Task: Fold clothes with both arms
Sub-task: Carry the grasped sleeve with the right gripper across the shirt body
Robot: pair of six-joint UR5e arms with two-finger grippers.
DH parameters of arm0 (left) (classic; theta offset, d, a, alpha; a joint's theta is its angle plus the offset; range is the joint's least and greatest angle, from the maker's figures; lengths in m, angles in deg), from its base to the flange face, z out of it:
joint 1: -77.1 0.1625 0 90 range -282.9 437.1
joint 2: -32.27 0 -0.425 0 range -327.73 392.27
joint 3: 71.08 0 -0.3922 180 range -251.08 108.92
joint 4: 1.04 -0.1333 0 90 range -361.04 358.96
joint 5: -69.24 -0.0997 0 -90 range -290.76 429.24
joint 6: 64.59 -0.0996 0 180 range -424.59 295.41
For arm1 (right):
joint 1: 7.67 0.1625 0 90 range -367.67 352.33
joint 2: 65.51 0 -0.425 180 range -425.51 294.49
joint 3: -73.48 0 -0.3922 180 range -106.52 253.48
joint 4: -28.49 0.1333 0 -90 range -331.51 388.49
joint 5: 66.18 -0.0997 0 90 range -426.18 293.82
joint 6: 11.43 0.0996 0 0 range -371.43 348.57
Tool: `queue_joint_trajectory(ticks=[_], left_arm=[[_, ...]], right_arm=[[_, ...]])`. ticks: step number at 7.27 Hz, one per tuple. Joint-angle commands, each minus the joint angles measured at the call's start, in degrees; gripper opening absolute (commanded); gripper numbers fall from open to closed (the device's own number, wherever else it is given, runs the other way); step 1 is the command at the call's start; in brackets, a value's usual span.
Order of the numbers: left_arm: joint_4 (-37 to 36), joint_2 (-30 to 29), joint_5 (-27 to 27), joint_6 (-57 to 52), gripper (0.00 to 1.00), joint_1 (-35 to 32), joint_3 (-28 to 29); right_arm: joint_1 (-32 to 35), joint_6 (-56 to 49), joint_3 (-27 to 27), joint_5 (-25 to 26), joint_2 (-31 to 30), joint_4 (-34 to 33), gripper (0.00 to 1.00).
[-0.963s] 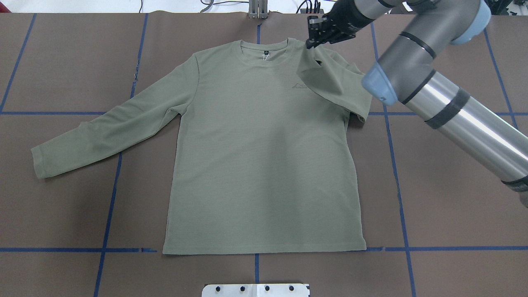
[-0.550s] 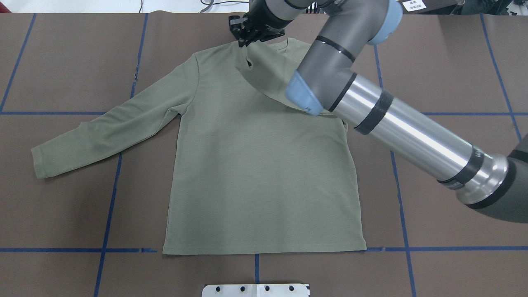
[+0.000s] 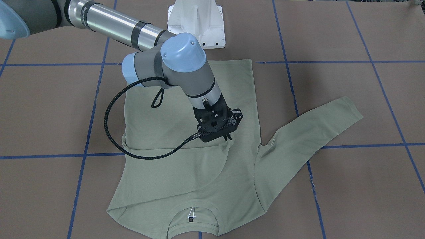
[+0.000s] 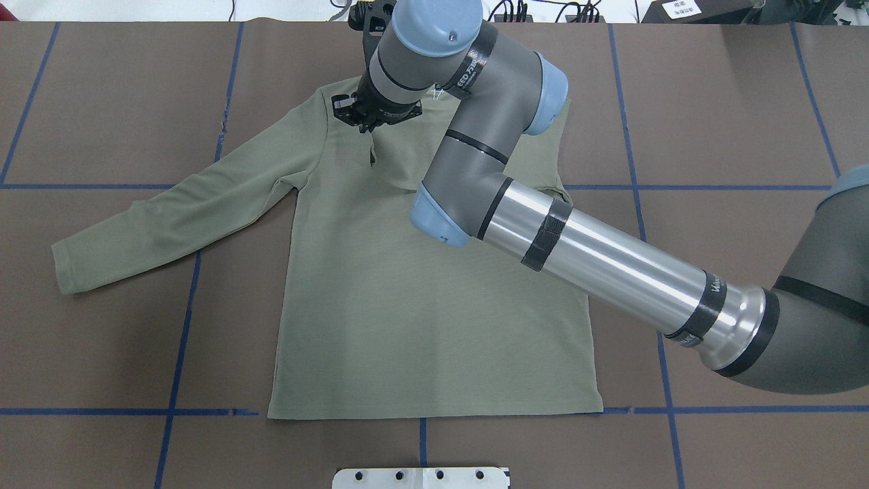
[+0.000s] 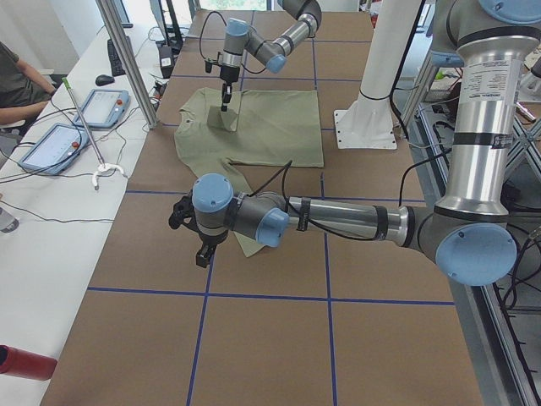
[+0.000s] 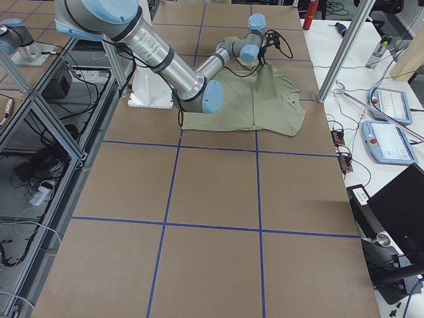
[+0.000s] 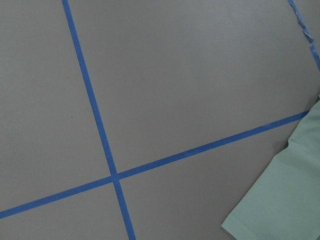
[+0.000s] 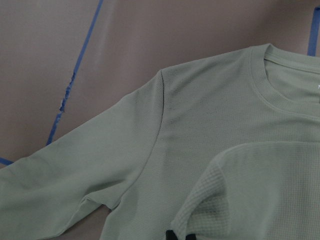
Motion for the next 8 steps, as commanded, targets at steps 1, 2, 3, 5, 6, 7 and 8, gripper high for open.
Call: queue_joint_trajectory(ticks=[1, 2, 3, 5, 6, 7, 8], left_arm=[[0.0, 0.0, 0.0, 0.0, 1.0, 0.0, -0.1], [0.0, 0.0, 0.0, 0.0, 1.0, 0.0, 0.0], [0.0, -0.1, -0.1, 0.0, 1.0, 0.0, 0.0], [0.0, -0.1, -0.2, 0.0, 1.0, -0.4, 0.1], [0.2, -0.2, -0.1, 0.0, 1.0, -0.4, 1.4], [1.2, -0.3, -0.1, 0.0, 1.0, -0.4, 2.9], [1.9, -0.3, -0.2, 0.0, 1.0, -0.4, 3.3]], right_arm=[[-0.9, -0.2, 11.1, 1.3, 6.2, 0.4, 0.0], [-2.2, -0.2, 18.1, 3.2, 11.9, 0.6, 0.0], [-4.6, -0.2, 18.9, 6.4, 12.6, 2.1, 0.0], [-9.4, 0.0, 19.5, 16.9, 12.6, 4.1, 1.0], [-9.4, 0.0, 19.5, 17.0, 12.7, 4.1, 1.0], [-9.2, 0.1, 19.5, 17.0, 12.8, 4.2, 1.0], [-9.0, 0.2, 19.5, 16.9, 13.1, 4.2, 1.0]])
